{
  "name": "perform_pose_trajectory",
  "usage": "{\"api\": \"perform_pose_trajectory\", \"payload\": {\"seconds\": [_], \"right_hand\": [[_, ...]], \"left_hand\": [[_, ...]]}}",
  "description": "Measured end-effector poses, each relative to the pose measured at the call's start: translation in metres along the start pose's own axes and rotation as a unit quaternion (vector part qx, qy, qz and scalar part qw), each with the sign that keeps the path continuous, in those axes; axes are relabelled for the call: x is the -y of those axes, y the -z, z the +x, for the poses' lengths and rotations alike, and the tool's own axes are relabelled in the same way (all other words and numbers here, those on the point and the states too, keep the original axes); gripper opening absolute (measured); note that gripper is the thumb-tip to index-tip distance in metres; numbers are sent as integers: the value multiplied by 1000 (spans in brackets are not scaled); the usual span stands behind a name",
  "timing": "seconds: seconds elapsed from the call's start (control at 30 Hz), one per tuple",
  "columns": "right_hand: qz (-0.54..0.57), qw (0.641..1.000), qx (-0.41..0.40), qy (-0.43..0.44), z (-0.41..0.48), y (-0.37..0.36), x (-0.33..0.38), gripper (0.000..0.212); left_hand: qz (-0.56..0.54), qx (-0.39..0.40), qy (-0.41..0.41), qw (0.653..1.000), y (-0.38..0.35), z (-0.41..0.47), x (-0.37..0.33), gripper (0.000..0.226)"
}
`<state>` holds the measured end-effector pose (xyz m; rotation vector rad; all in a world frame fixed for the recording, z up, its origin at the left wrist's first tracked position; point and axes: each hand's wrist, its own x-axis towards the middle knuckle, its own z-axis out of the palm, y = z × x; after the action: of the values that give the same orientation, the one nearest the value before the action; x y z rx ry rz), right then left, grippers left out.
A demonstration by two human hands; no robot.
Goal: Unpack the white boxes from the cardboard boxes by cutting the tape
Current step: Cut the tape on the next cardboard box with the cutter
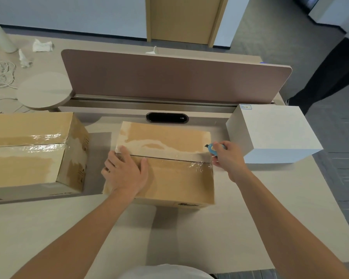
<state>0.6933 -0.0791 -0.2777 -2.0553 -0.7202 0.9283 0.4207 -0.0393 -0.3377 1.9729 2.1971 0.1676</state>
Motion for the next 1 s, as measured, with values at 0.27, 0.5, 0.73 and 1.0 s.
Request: {"api": "perform_pose_trajectory", "payload": {"seconds": [0.27,0.5,0.73,1.0], "right_hand": [[-95,980,25,175,6,-10,11,16],[-132,968,29,213,10,-11,15,10],[-121,978,-42,166,17,12,1,14],[86,995,-52,-26,6,6,-32,18]], "left_hand": [[56,26,-49,997,5,-3,-1,83],[55,45,-163,984,1,8,-5,86],[52,103,-343,932,6,51,-24,83],[52,15,-253,966,5,45,-50,78]]}}
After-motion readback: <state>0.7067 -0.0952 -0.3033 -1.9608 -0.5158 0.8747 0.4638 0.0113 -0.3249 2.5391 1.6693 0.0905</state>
